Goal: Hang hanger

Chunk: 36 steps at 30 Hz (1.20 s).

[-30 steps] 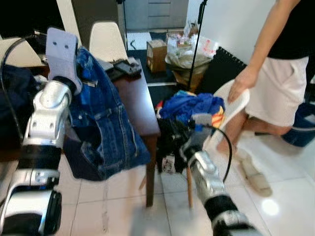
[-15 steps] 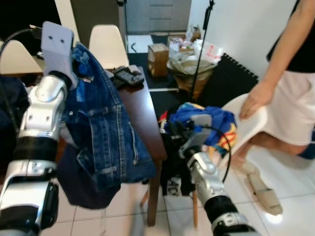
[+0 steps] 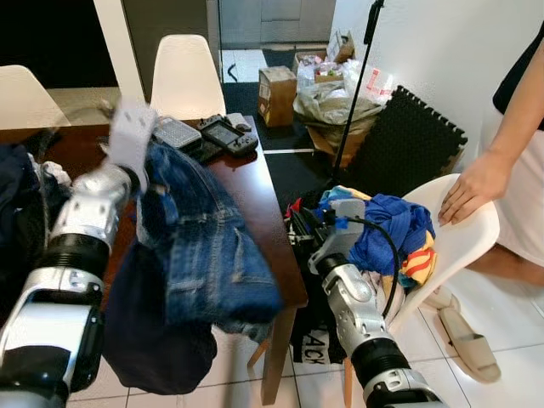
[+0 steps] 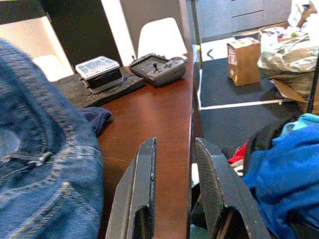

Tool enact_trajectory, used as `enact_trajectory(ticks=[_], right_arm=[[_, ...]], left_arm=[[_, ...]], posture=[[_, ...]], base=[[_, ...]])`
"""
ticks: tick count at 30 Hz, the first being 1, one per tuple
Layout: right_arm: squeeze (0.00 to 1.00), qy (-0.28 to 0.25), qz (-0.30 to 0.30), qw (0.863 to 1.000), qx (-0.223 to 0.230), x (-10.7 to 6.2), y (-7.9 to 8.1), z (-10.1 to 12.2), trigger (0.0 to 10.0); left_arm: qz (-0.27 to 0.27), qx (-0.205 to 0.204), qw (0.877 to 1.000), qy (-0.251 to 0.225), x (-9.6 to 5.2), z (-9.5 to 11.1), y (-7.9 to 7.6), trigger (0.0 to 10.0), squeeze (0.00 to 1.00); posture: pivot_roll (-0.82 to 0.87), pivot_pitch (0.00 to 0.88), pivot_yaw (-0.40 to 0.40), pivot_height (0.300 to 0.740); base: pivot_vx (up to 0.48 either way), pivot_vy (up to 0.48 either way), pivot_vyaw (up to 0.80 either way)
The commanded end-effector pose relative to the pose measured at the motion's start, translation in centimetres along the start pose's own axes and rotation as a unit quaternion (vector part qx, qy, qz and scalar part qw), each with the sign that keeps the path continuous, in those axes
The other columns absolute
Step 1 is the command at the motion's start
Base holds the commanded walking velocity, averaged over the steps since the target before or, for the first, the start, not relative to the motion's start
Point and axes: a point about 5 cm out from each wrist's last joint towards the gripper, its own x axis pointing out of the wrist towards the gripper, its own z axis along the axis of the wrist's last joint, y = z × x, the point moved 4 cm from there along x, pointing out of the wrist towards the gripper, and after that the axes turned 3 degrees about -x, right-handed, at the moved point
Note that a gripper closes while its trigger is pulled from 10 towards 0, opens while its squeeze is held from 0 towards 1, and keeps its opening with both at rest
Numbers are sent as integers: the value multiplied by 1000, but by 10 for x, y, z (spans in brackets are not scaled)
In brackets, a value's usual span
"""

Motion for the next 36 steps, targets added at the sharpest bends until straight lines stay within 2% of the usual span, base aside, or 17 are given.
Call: enact_trajectory(ticks=[1,2,3,4,11,13,15,17,18,20,21,22,24,25,26,33,36], right_arm=[[0,8,-2,1000,1,-3,-1,-4,10000],[0,9,-3,1000,0,-4,-2,-5,10000],[0,10,-3,1000,0,-4,-2,-5,10000],[0,10,-2,1000,-1,-3,-2,-5,10000],[0,9,0,1000,-4,-2,-2,-2,10000],[0,8,0,1000,-4,-2,-2,-1,10000],[0,9,0,1000,-5,-3,-3,-1,10000],[0,9,0,1000,-5,-3,-3,-1,10000],[0,9,1,1000,-6,-4,-3,-2,10000],[0,11,1,1000,-6,-5,-3,-3,10000],[0,10,3,1000,-5,-6,-1,-3,10000],[0,10,3,1000,-5,-6,-1,-3,10000],[0,8,10,1000,-2,-5,3,-2,10000],[0,8,10,1000,-2,-5,3,-2,10000],[0,7,14,1000,-2,-4,5,-1,10000],[0,3,25,1000,-3,-2,8,5,10000],[0,4,28,1000,-4,-1,8,6,10000]], left_arm=[[-23,3,1000,12,0,-2,-7,10000,1000],[-34,6,999,17,0,-2,-9,10000,1000],[-38,6,999,17,-1,0,-9,10000,59],[-48,-12,999,12,-1,5,-8,10000,0],[-84,-49,995,4,-9,19,-7,10000,0],[-103,-66,992,-14,-17,31,-6,10000,0],[-148,-90,984,-39,-40,42,-9,10000,0],[-148,-90,984,-39,-40,42,-9,10000,0],[-149,-85,984,-50,-47,45,-10,10000,0],[-118,-88,987,-59,-50,43,-6,10000,0],[-36,-80,992,-87,-51,43,7,10000,0],[-36,-80,992,-87,-51,43,7,10000,0],[115,-58,984,-120,-61,30,28,10000,0],[115,-58,984,-120,-61,30,28,10000,0],[157,-57,978,-122,-66,22,31,10000,0],[219,-60,961,-158,-88,23,29,10000,0],[217,-67,963,-145,-91,21,23,10000,0]], posture=[[25,0,0,740],[25,0,-4,740],[25,0,-4,740],[21,0,-4,740],[17,0,-4,740],[18,0,-6,740],[25,0,-13,740],[25,0,-13,740],[28,0,-16,740],[34,0,-21,740],[40,0,-26,740],[40,0,-26,740],[41,0,-29,740],[41,0,-29,740],[36,0,-34,740],[37,0,-54,740],[38,0,-58,740]], base=[[0,0,0],[0,0,0],[0,0,0],[0,0,0],[0,0,0],[0,0,0],[0,0,0],[0,0,0],[0,0,0],[0,0,0],[0,0,0],[0,0,0],[0,0,0],[0,0,0],[0,0,0],[0,0,0],[0,0,0]])
